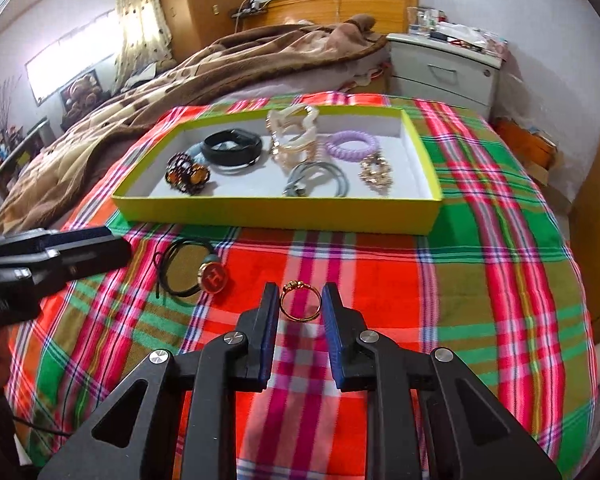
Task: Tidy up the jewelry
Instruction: 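Grasp the gold ring with the right gripper while the left grasps the teal-beaded black hair tie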
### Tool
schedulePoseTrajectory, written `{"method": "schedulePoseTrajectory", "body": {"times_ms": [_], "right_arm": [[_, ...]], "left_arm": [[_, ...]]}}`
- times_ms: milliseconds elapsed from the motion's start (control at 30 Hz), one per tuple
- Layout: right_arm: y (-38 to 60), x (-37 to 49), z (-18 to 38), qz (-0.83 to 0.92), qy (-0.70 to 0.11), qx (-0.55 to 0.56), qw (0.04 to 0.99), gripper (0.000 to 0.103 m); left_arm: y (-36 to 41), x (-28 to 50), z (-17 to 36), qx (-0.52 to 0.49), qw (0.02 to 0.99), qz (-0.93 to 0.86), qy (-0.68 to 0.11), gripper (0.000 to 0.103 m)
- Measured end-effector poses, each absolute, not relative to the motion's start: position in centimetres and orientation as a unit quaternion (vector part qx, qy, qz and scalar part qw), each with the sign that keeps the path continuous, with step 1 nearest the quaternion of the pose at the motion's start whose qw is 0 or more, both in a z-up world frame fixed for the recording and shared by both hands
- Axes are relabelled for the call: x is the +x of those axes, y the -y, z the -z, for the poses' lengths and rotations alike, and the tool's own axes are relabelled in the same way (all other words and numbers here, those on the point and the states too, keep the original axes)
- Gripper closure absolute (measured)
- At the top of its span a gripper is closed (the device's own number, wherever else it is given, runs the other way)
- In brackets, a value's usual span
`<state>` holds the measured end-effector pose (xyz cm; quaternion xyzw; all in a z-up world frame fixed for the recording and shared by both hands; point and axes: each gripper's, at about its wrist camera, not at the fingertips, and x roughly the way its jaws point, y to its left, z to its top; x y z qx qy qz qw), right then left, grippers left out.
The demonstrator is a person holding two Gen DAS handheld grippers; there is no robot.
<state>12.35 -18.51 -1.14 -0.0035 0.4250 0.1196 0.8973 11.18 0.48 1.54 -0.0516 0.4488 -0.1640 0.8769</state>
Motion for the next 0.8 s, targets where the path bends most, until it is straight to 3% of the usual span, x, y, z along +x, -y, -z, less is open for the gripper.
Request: {"method": "schedulePoseTrajectory", "body": {"times_ms": [800], "right_arm": [[21.6, 11.4, 0.4, -0.097, -0.404, 0.027, 0.909, 0.080]], "left_arm": [[7.3, 12.3, 1.1, 0.043, 0.866, 0.170, -0.469, 0.055]]}}
